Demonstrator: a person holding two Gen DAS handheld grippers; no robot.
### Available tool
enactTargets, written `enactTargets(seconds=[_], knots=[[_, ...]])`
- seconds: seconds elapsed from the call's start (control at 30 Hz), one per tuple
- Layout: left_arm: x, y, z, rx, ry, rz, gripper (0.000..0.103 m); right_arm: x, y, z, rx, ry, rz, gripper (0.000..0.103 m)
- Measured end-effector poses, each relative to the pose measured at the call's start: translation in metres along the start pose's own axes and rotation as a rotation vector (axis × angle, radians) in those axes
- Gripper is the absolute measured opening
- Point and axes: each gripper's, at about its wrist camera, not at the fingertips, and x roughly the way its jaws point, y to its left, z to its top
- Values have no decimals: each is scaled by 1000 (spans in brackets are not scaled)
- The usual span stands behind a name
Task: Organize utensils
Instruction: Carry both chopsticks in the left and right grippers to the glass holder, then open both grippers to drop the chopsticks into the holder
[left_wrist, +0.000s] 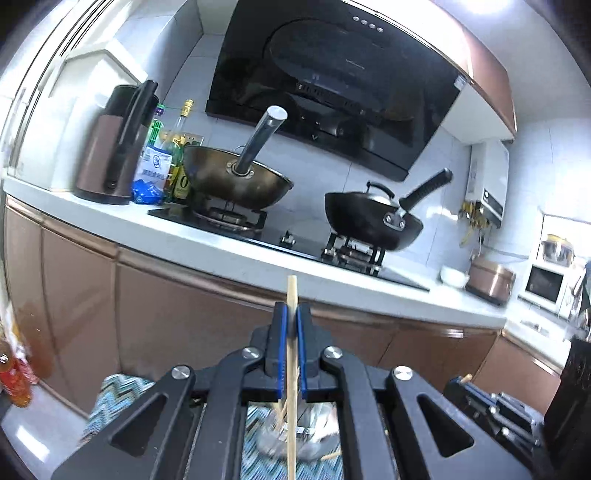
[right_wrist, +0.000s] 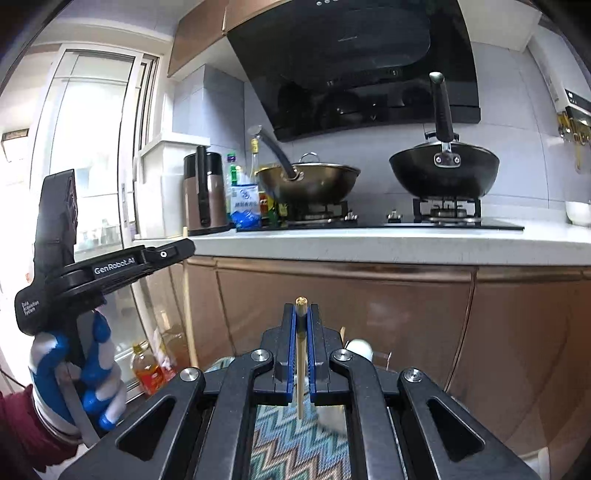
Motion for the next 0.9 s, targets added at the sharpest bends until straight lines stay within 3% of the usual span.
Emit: enactTargets(seconds=[0.23, 0.43, 0.9], knots=[[65, -8, -7, -53, -77, 19, 5, 46, -20, 4, -2, 0, -29, 5], [108, -14, -25, -29, -84, 54, 5, 76, -36, -1, 1, 8, -43, 5], [153, -5, -62, -22, -72, 112, 5, 122, -46, -32, -12, 64, -86, 5]])
